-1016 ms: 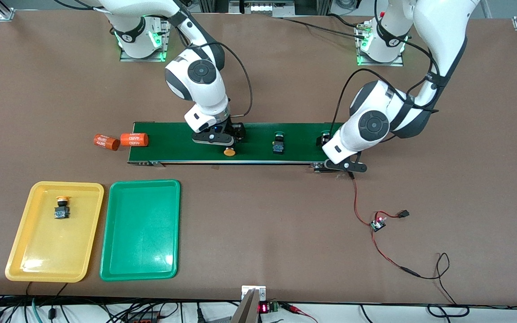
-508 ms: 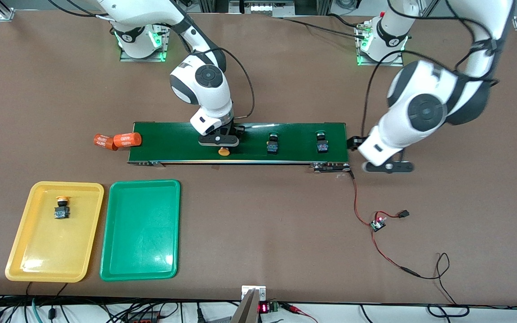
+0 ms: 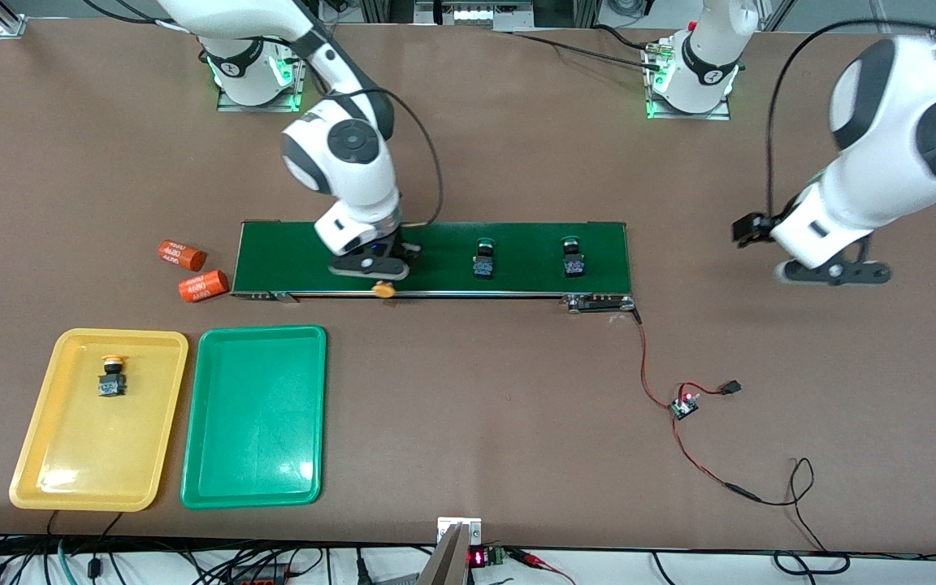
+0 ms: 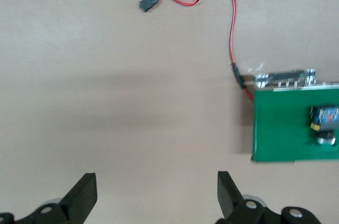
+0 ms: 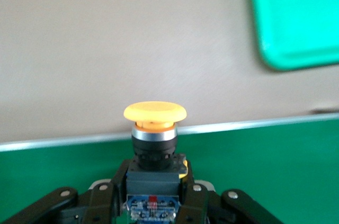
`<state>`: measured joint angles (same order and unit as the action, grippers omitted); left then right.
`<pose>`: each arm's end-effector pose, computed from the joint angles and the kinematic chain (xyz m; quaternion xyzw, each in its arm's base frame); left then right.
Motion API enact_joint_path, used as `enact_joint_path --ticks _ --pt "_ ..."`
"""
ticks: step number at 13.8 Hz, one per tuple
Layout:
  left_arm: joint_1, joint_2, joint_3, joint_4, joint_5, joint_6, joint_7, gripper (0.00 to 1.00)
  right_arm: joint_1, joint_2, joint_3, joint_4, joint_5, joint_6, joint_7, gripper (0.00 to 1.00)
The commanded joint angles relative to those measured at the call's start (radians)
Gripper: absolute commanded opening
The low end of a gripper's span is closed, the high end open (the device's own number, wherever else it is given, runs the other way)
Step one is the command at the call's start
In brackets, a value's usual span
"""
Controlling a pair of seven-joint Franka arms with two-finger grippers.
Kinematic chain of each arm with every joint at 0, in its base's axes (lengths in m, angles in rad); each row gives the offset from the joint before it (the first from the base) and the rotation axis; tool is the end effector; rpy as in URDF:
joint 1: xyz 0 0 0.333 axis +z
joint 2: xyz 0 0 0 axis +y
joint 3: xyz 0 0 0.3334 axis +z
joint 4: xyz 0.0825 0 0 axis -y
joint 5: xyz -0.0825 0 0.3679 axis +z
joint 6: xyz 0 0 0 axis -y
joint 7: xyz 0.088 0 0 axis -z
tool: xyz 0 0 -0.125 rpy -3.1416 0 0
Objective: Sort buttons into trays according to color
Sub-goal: 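Carry the yellow button into the yellow tray while the left gripper withdraws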
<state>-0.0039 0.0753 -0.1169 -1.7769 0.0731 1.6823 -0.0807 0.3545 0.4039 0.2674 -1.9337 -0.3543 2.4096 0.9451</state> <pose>0.5465 -0.0563 0.4988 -0.9956 0.0273 0.0809 0.0398 0.5188 0.3523 0.3014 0.9951 -0.0473 0.0848 0.0178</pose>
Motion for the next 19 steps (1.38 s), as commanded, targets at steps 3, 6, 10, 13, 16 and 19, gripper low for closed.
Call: enact_joint_path --ticks 3,6,10,13,16,19 --pt "-0.019 -0.011 0.022 0.16 -0.001 -0.182 0.052 1.0 -0.19 -0.019 0.004 0.128 0.13 -0.158 -0.317 0.0" --pt "0.002 -0.028 0.022 0.166 -0.009 -0.091 0.058 1.0 -0.293 -0.005 -0.065 0.168 0.21 -0.201 -0.595 0.0" --pt "0.005 -0.074 0.048 0.168 -0.045 -0.085 0.078 1.0 -0.46 0.085 -0.143 0.238 0.227 -0.202 -1.013 0.0" --pt "-0.017 -0.069 0.089 0.23 -0.06 -0.134 0.188 1.0 -0.526 0.183 -0.184 0.336 0.222 -0.19 -1.184 0.0" --pt "-0.011 -0.057 0.089 0.223 -0.026 -0.136 0.174 1.0 -0.557 0.263 -0.194 0.361 0.221 -0.063 -1.229 0.01" --pt "-0.013 -0.057 0.103 0.2 -0.026 -0.133 0.174 1.0 -0.572 0.314 -0.2 0.361 0.222 -0.008 -1.243 0.13"
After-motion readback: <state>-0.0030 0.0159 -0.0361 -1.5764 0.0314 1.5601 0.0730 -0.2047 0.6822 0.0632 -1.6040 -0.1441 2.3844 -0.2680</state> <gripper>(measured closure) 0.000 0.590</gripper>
